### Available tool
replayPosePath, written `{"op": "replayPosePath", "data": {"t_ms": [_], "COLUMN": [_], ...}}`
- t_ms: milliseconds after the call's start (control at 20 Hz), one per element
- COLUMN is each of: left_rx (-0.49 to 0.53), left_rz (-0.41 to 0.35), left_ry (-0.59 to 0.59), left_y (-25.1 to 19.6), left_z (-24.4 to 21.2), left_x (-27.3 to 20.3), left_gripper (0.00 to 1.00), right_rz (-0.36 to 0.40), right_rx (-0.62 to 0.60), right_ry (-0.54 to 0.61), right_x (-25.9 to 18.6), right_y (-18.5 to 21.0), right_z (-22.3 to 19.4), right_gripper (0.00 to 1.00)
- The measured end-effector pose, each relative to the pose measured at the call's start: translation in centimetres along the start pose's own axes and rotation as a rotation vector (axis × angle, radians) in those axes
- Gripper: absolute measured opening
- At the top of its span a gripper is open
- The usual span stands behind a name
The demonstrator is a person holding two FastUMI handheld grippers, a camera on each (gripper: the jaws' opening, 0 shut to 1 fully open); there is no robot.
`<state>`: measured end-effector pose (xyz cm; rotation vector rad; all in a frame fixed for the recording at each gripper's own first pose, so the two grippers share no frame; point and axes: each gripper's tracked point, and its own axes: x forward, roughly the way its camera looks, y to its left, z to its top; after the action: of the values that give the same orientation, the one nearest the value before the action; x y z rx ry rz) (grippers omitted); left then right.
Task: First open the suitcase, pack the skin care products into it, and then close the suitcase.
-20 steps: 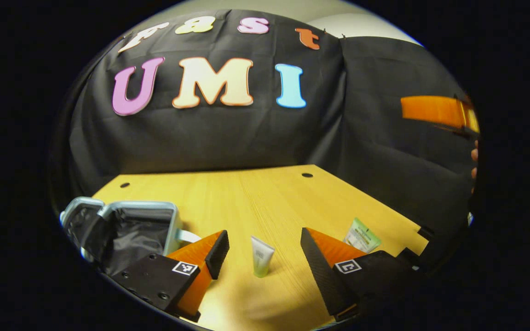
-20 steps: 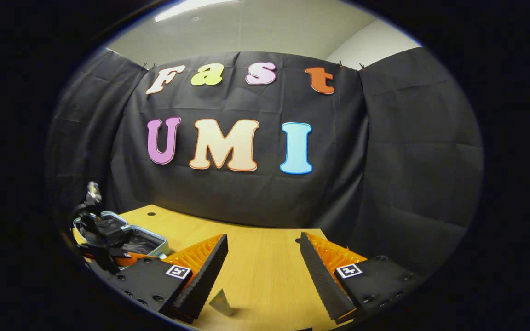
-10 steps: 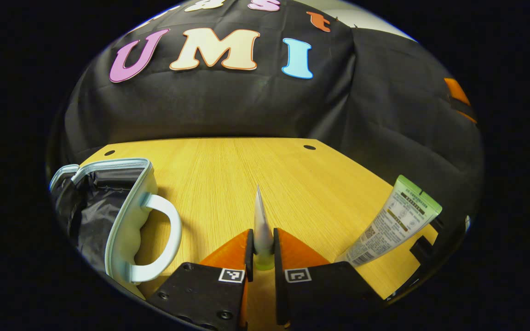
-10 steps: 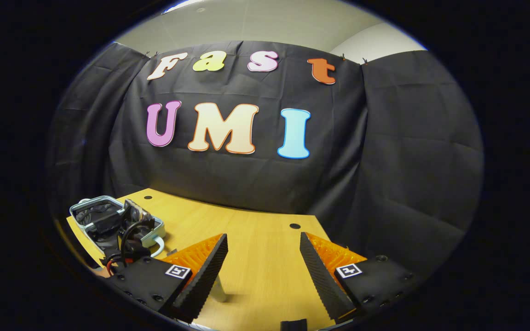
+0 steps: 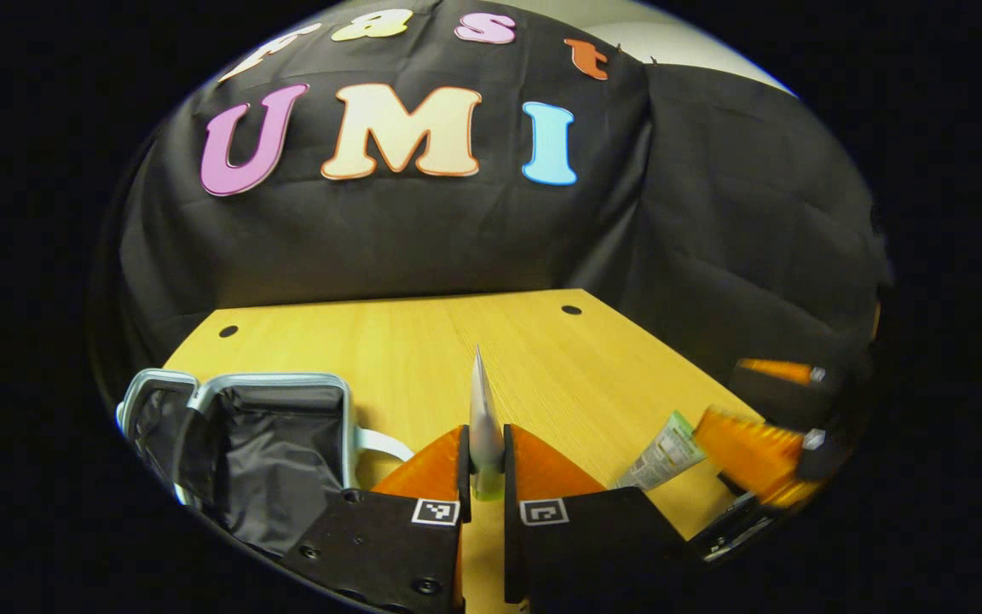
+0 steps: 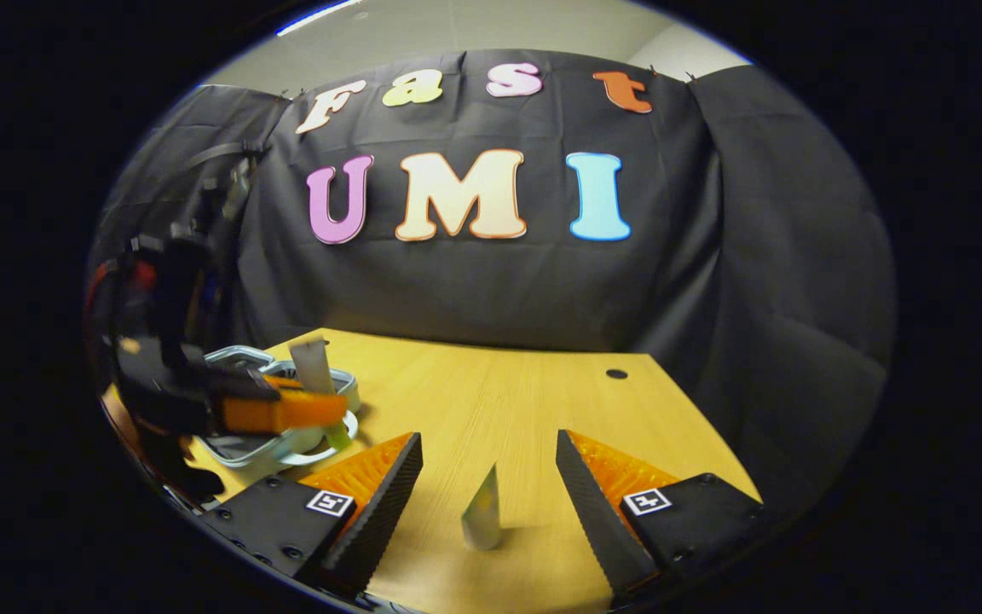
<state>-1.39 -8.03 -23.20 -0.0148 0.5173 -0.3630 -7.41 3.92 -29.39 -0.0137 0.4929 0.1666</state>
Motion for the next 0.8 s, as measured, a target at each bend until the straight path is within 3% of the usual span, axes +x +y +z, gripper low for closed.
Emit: {"op": "replayPosePath", "data": {"t_ms": [300,550,600,650,700,800], "left_rx": [-0.009,-0.041,-0.045,-0.046,-0.042,-0.032], "left_rz": [0.112,0.195,0.205,0.212,0.222,0.241], "left_ry": [0.003,0.031,0.042,0.053,0.07,0.15], "left_y": [5.3,8.9,9.4,10.1,10.7,13.0], "left_z": [2.5,1.3,0.8,0.5,0.1,-1.9], "left_x": [-4.5,-6.8,-7.1,-7.4,-7.7,-8.0], "left_gripper": [0.11,0.11,0.11,0.11,0.11,0.11], "right_rz": [-0.067,-0.078,-0.058,-0.02,0.012,0.057], "right_rx": [0.057,0.048,0.054,0.079,0.105,0.11], "right_ry": [0.153,0.221,0.253,0.287,0.315,0.324], "right_x": [3.5,4.6,4.7,4.5,4.2,3.9], "right_y": [0.0,-0.6,-0.2,0.7,1.3,2.4], "right_z": [-9.0,-11.2,-11.6,-11.3,-11.1,-9.4], "right_gripper": [0.99,0.43,0.42,0.32,0.29,0.28]}}
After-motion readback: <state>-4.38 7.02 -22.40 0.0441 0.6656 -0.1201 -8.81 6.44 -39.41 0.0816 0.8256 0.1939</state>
